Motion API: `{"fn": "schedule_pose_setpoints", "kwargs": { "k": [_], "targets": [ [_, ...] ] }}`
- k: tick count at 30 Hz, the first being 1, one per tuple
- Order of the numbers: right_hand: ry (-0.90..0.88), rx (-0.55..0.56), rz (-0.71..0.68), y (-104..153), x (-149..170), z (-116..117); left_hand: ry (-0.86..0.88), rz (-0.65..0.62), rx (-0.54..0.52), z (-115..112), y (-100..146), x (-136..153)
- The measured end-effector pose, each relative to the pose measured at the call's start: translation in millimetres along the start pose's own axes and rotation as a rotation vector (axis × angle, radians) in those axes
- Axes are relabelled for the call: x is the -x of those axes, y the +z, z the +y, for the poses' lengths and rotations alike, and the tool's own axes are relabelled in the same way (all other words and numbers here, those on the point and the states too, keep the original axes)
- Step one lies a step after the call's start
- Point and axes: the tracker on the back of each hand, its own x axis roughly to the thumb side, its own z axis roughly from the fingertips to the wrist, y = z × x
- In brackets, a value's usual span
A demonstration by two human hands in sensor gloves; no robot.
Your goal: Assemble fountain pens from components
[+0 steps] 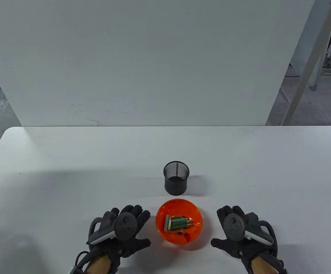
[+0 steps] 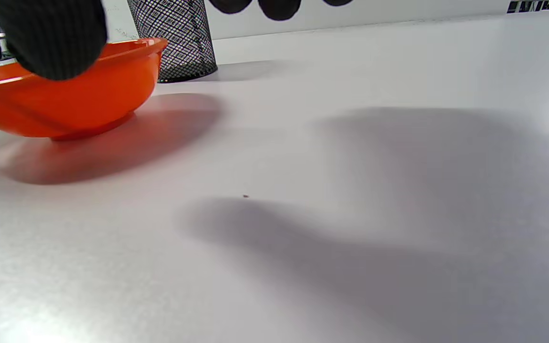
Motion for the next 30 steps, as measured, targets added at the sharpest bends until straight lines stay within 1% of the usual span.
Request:
{"fn": "schedule_pose_setpoints", "kwargs": {
  "k": [5,7,8,9,11,12,13,15,19,22,24,25,27,30],
  "targets": [
    [-0.031,0.005,-0.004,4,4,-1,0.001,0.009,-0.022,3,4,-1],
    [-0.099,0.013,-0.018,4,6,-1,0.037,0.0,-0.046,6,7,0],
    [-0.177,0.01,-0.023,4,8,0,0.076,-0.007,-0.076,7,9,1],
    [-0.211,0.019,-0.018,4,9,-1,0.093,-0.007,-0.095,8,10,2],
    [-0.217,0.045,-0.009,3,11,-4,0.078,0.001,-0.137,10,11,5],
    [-0.206,0.091,0.004,4,12,-6,0.067,0.008,-0.139,11,11,6],
    [-0.201,0.104,0.006,4,12,-7,0.07,0.01,-0.139,11,10,7],
    [-0.211,0.114,0.006,4,12,-8,0.097,0.02,-0.122,11,8,9],
    [-0.235,0.099,0.005,1,14,-8,0.139,0.024,-0.145,12,6,11],
    [-0.268,0.117,0.012,0,15,-9,0.189,0.022,-0.213,20,9,12],
    [-0.273,0.13,0.02,0,16,-11,0.238,-0.023,-0.269,30,13,7],
    [-0.283,0.138,0.023,0,17,-12,0.23,-0.056,-0.285,33,15,2],
    [-0.31,0.154,0.023,1,19,-14,0.146,-0.082,-0.301,38,15,-10],
    [-0.337,0.167,0.005,1,19,-16,0.002,-0.14,-0.249,43,3,-36]
  ]
}}
